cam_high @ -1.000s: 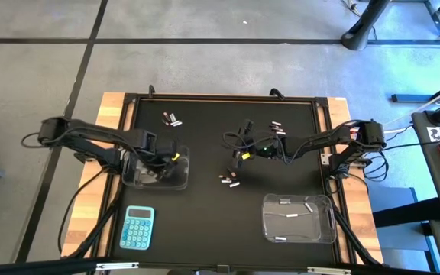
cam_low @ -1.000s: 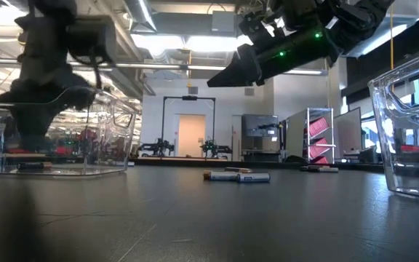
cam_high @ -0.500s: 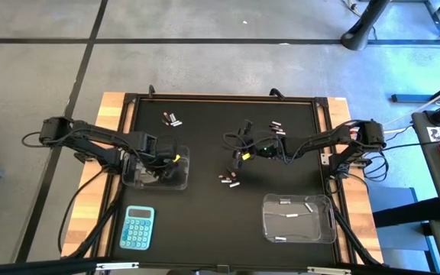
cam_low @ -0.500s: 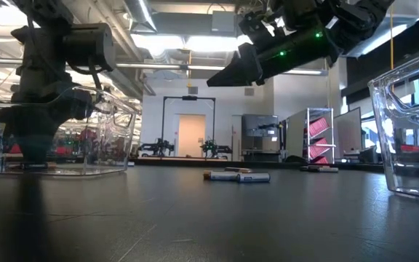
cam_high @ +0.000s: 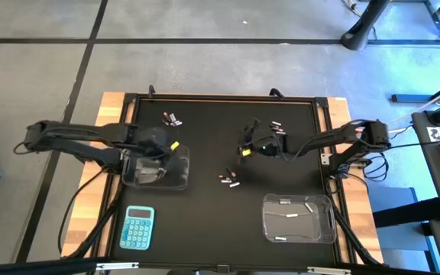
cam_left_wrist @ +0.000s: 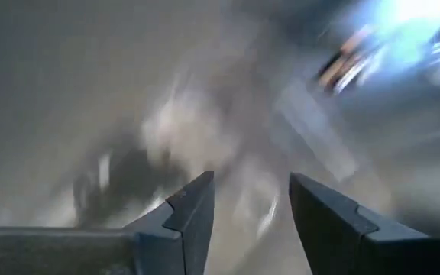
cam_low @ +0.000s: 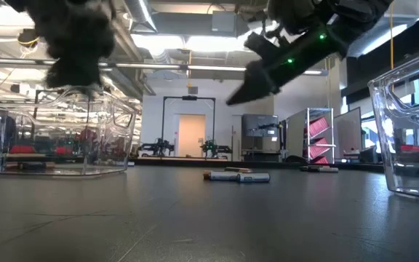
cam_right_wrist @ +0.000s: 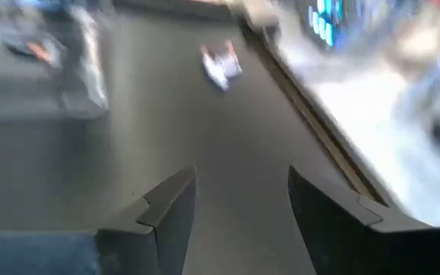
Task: Sort batteries
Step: Put the white battery into the right transparent bin
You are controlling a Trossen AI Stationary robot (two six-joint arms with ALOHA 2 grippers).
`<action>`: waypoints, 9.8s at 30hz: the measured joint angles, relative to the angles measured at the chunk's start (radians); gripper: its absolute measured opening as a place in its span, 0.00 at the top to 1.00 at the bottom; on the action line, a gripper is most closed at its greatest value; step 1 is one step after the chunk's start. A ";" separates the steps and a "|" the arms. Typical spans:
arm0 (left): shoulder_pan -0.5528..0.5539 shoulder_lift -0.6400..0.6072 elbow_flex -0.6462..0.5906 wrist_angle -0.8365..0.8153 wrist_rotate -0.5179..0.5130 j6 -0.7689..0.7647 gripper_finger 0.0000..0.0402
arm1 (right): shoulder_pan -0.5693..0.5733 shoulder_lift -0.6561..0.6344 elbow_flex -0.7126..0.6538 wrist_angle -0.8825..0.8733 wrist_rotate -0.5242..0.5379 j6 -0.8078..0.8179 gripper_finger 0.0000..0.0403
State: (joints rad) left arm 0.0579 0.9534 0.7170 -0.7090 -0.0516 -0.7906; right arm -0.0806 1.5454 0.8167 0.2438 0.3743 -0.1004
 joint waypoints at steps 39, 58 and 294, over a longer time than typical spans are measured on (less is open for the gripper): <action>-0.034 -0.085 -0.006 0.223 -0.285 0.424 0.63 | -0.517 -0.051 -0.124 -0.846 -0.262 -0.014 0.59; -0.034 -0.085 -0.006 0.223 -0.285 0.406 0.63 | -0.512 -0.046 -0.066 -0.953 -0.381 -0.091 0.78; -0.117 0.396 -0.006 0.928 -0.116 0.969 0.52 | 0.861 -0.190 0.346 -1.087 -0.256 1.610 0.94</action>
State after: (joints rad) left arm -0.0593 1.3499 0.7105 0.2188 -0.1680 0.1785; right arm 0.7806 1.3551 1.1628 -0.8431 0.1179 1.5093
